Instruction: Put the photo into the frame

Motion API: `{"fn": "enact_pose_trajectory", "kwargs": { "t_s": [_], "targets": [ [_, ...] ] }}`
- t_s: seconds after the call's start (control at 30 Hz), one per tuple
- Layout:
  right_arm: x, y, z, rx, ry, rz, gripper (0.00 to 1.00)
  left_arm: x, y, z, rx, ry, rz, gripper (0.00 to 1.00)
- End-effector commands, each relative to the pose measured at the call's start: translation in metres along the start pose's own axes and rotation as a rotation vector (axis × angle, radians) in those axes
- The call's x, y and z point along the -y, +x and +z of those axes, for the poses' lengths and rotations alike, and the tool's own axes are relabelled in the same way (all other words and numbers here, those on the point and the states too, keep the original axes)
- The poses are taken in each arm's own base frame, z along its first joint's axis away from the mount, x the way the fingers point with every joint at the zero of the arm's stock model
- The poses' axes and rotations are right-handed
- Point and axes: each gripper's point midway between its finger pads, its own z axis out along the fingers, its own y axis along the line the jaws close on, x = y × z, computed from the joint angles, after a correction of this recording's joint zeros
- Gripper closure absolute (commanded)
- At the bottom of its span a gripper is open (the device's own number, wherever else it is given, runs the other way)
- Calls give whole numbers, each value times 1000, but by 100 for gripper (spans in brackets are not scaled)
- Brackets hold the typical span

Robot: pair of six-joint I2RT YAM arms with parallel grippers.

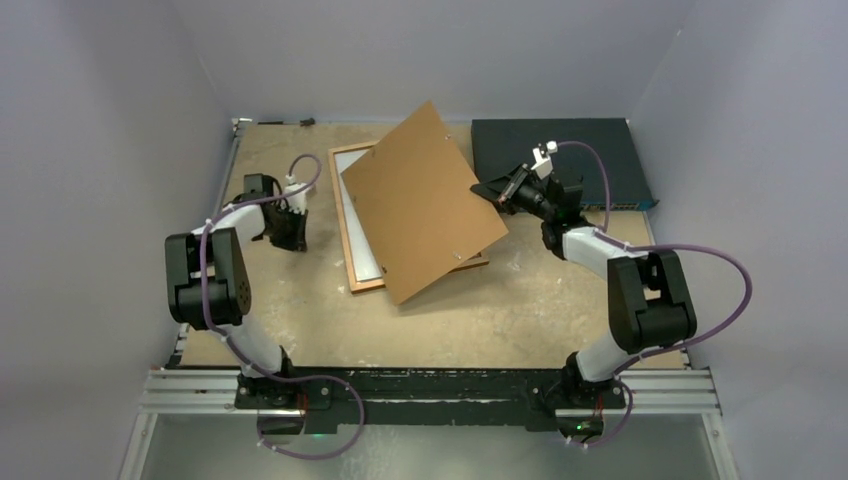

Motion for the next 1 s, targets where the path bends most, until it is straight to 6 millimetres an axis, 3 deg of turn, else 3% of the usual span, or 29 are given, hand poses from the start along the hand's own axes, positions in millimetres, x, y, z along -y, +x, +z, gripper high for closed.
{"fn": "enact_pose_trajectory", "kwargs": {
  "t_s": [0.0,0.23,0.7,0.97],
  "targets": [
    [-39,-26,2,89,-128,-70,100,0,-12,-24,7,29,-26,99],
    [-34,-27,13,102,-150,-36,100,-1,-31,-33,50,34,-45,97],
    [-24,-17,44,96,-165,31,100,-3,-17,-20,20,32,-58,97],
    [-20,-23,53,129,-149,11,100,-4,-15,-19,21,29,-55,97]
  ]
}}
